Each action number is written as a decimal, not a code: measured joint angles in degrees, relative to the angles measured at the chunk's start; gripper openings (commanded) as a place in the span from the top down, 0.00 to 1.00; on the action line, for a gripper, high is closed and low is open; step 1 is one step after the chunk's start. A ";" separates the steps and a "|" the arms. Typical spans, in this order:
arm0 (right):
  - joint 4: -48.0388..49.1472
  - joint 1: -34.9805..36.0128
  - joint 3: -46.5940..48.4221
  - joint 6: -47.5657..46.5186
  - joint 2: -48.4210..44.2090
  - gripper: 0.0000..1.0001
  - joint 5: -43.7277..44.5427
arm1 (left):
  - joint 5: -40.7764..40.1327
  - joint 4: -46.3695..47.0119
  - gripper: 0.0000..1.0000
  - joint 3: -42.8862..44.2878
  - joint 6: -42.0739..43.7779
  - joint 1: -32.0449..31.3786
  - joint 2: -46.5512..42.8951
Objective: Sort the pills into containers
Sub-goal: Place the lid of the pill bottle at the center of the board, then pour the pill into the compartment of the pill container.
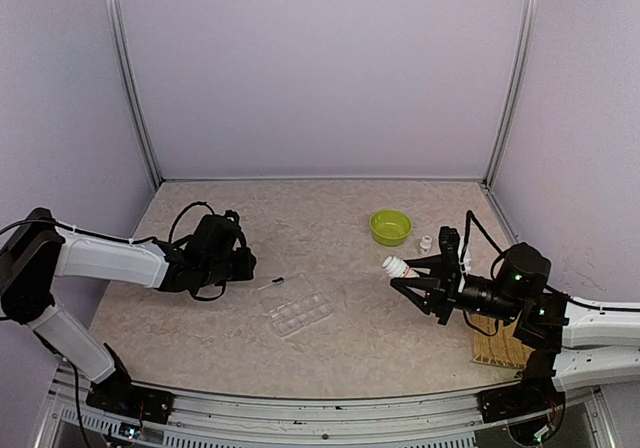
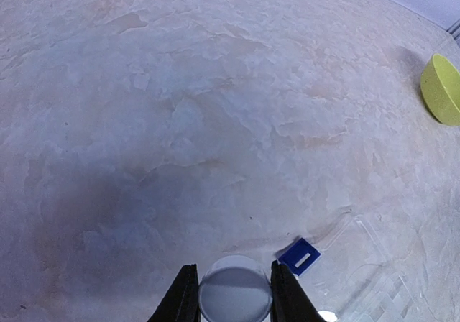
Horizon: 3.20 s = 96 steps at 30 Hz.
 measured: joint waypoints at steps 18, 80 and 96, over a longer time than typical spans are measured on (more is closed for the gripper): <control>1.53 0.00 -0.44 1.29 1.49 1.00 -1.27 | -2.25 2.80 0.73 -0.04 0.24 0.90 10.08; 25.31 0.00 -1.03 4.00 27.26 1.00 -2.23 | 7.89 7.45 0.01 -5.95 9.79 -0.57 -10.12; 39.19 0.02 2.32 4.76 49.62 0.95 0.20 | 12.04 18.27 0.01 -13.46 13.88 -0.57 -10.29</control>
